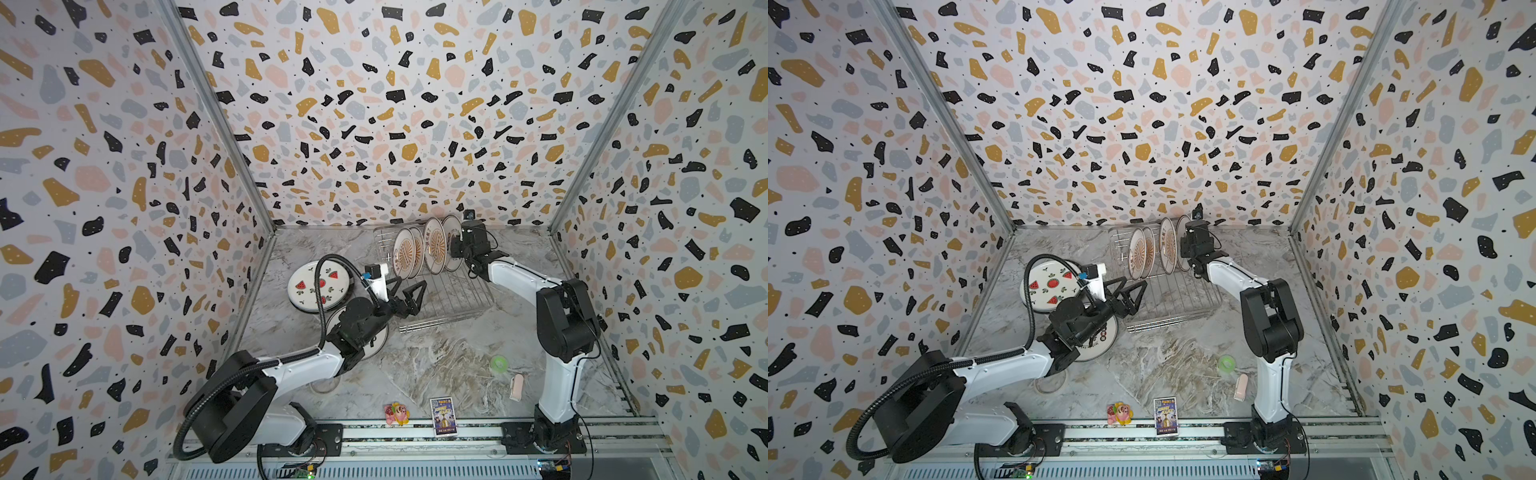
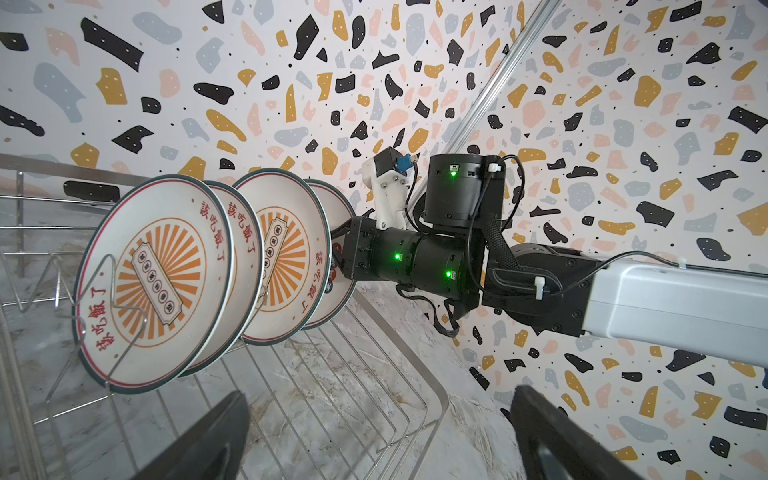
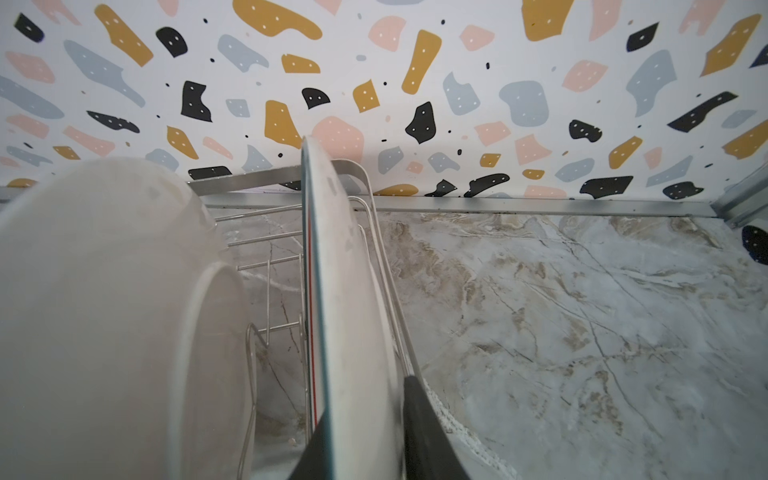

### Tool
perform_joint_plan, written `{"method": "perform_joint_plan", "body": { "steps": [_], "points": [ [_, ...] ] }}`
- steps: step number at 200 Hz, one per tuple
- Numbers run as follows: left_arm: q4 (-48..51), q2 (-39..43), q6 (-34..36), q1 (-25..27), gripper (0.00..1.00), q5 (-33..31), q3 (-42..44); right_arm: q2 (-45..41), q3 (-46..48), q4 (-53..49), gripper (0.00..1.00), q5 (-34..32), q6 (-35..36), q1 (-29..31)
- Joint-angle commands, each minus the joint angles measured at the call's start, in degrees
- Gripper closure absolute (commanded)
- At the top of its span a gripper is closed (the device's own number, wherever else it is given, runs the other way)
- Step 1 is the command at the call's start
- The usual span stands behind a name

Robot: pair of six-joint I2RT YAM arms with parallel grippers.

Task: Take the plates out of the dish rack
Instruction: 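Close the right gripper on the rim of the red-text plate in the rack, then lift the red-text plate up out of the rack with the right gripper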

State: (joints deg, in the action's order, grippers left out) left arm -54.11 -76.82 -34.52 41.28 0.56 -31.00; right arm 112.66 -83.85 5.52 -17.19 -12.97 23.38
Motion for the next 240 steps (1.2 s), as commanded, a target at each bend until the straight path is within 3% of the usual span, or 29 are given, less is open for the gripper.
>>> {"method": "perform_joint_plan", "body": {
  "steps": [1,46,129,183,240],
  "points": [
    [-2.9,1.2,0.3,0.2,0.00,-0.6,0.4,-0.6,-2.7,-0.7,0.80,-3.3,0.0,0.8],
    [-2.2,2.2,0.7,0.1,0.00,-1.3,0.9,-1.5,-2.4,-0.5,0.85,-5.4,0.5,1.4],
    [-2.0,4.3,0.8,0.2,0.00,-2.1,2.3,-8.0,-0.3,0.7,0.90,-17.9,6.0,6.3],
    [-1.6,6.5,0.8,0.2,0.00,-2.3,3.5,-15.5,4.5,2.9,0.91,-23.7,8.4,9.7],
    [-0.1,9.5,1.8,0.1,0.00,-3.9,5.0,-26.8,12.7,5.6,0.92,-24.8,8.4,12.6]
  ]
}}
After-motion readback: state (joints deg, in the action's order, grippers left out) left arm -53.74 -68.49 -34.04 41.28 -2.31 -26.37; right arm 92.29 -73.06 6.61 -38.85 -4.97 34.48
